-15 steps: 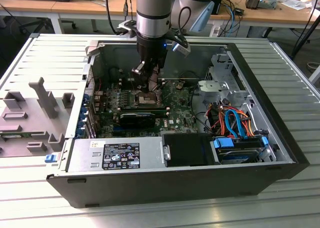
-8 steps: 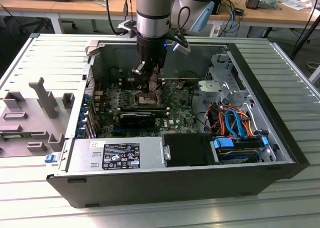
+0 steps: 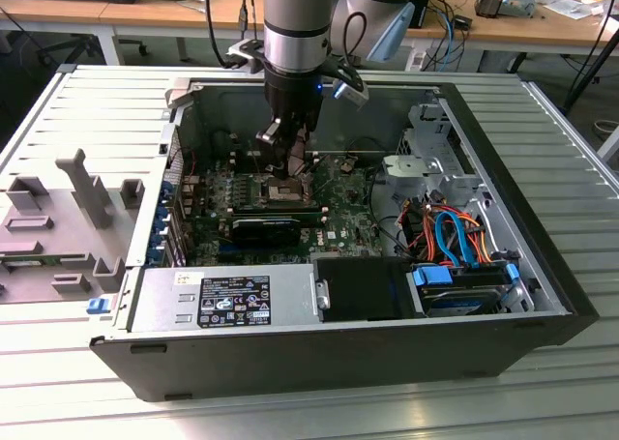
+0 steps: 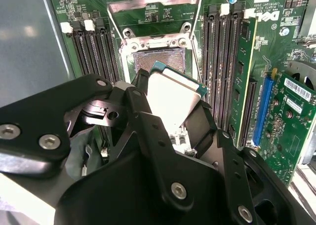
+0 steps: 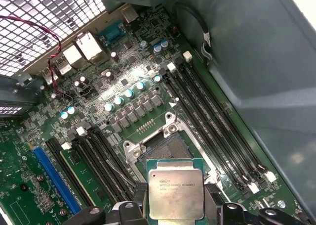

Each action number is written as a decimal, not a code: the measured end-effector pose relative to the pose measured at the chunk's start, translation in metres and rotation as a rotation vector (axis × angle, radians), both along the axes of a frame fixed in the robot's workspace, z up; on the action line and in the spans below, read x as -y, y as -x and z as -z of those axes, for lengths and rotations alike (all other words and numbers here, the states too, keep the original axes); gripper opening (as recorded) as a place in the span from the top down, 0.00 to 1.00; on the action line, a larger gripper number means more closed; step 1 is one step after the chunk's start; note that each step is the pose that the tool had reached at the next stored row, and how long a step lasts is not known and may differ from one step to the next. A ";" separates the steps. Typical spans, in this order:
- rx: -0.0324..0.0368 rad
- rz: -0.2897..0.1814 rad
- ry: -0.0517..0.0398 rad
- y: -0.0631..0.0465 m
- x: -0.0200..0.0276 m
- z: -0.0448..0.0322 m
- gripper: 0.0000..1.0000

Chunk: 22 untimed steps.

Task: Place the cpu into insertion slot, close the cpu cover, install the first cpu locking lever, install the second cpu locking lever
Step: 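Place the cpu into insertion slot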

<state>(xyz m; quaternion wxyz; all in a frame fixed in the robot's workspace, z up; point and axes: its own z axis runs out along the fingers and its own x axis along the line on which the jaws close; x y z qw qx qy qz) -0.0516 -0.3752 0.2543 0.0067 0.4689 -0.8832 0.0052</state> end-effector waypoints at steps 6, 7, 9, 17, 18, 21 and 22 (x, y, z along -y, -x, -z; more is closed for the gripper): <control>0.0000 -0.010 0.0000 0.000 0.0000 0.0000 0.46; 0.0000 -0.011 0.0000 0.000 0.0000 0.0000 0.46; 0.0000 -0.015 0.0000 0.000 0.0000 0.0000 0.46; 0.0000 -0.031 0.0000 0.000 0.0000 0.0000 0.46; 0.0000 -0.033 0.0000 0.000 0.0000 0.0000 0.46; 0.0000 -0.038 0.0000 0.000 0.0000 0.0000 0.46; 0.0000 -0.039 -0.0001 0.000 0.0000 0.0000 0.46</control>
